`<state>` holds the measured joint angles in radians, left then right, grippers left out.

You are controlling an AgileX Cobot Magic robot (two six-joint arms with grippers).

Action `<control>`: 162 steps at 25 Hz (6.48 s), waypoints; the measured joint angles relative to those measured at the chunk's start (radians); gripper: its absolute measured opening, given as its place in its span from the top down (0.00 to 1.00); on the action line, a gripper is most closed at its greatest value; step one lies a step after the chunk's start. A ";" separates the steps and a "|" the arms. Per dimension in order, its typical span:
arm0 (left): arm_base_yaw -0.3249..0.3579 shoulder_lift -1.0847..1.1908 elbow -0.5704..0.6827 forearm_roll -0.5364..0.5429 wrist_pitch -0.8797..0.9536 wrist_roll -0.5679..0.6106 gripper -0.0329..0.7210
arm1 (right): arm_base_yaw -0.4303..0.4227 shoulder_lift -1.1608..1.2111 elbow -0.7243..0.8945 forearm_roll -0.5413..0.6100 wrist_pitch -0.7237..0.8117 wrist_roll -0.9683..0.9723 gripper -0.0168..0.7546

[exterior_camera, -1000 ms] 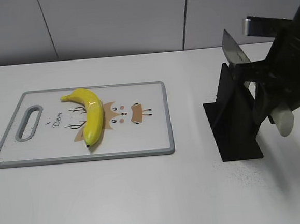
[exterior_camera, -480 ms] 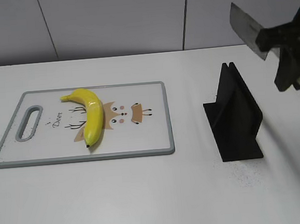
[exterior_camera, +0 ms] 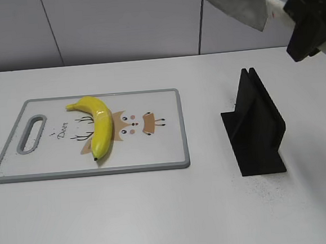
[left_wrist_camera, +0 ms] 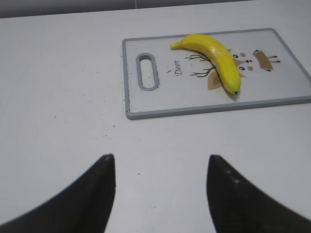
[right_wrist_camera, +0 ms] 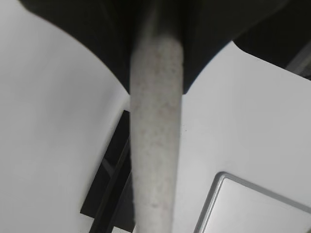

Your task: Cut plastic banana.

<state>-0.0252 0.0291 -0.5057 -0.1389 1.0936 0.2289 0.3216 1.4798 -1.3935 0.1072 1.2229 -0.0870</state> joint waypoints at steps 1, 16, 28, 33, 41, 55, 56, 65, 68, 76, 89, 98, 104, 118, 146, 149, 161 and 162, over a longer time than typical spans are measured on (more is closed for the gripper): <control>0.000 0.022 -0.013 0.000 0.000 0.002 0.19 | 0.000 0.000 0.000 -0.006 0.001 -0.046 0.76; -0.019 0.424 -0.287 0.000 -0.100 0.083 0.19 | 0.000 0.103 -0.109 -0.027 0.005 -0.302 0.77; -0.029 0.860 -0.594 -0.007 -0.109 0.258 0.15 | 0.000 0.333 -0.355 0.006 0.005 -0.456 0.77; -0.029 1.049 -0.725 -0.066 -0.057 0.449 0.15 | 0.035 0.405 -0.430 0.008 0.005 -0.568 0.77; -0.029 1.334 -0.914 -0.279 0.119 0.773 0.17 | 0.130 0.535 -0.565 0.016 0.004 -0.672 0.77; -0.029 1.578 -1.018 -0.366 0.122 1.303 0.17 | 0.163 0.621 -0.618 0.126 0.003 -1.026 0.77; -0.029 1.598 -1.018 -0.366 0.122 1.318 0.18 | 0.163 0.629 -0.623 0.137 0.003 -1.035 0.77; -0.029 1.722 -1.018 -0.411 0.120 1.411 0.19 | 0.163 0.670 -0.629 0.253 0.002 -1.105 0.77; -0.033 1.754 -1.018 -0.413 0.103 1.417 0.19 | 0.163 0.670 -0.630 0.254 0.002 -1.108 0.77; -0.040 1.795 -1.018 -0.412 0.071 1.418 0.33 | 0.163 0.670 -0.630 0.255 0.002 -1.111 0.77; -0.043 1.795 -1.021 -0.409 0.066 1.429 0.94 | 0.161 0.670 -0.630 0.255 -0.019 -1.110 0.77; -0.047 1.833 -1.022 -0.385 0.010 1.433 0.94 | 0.159 0.736 -0.636 0.253 -0.055 -1.109 0.77; -0.057 1.988 -1.022 -0.397 -0.055 1.437 0.94 | 0.159 0.828 -0.636 0.201 -0.102 -1.107 0.77; -0.125 2.172 -1.056 -0.363 -0.148 1.443 0.94 | 0.150 0.974 -0.651 0.130 -0.133 -1.071 0.77; -0.141 1.855 -1.029 -0.532 -0.103 1.332 0.06 | 0.163 0.771 -0.651 0.121 -0.034 -1.044 0.77; -0.141 1.797 -1.029 -0.529 -0.128 1.241 0.07 | 0.163 0.748 -0.651 0.120 -0.021 -1.011 0.77; -0.047 1.621 -1.028 -0.299 -0.034 0.481 0.10 | 0.163 0.567 -0.651 0.118 -0.005 -0.840 0.77; -0.037 1.612 -1.028 -0.270 0.004 0.427 0.11 | 0.163 0.551 -0.651 0.118 -0.005 -0.811 0.77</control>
<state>-0.0625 1.6412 -1.5340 -0.4085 1.0974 0.6563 0.4845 2.0311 -2.0443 0.2251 1.2178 -0.8981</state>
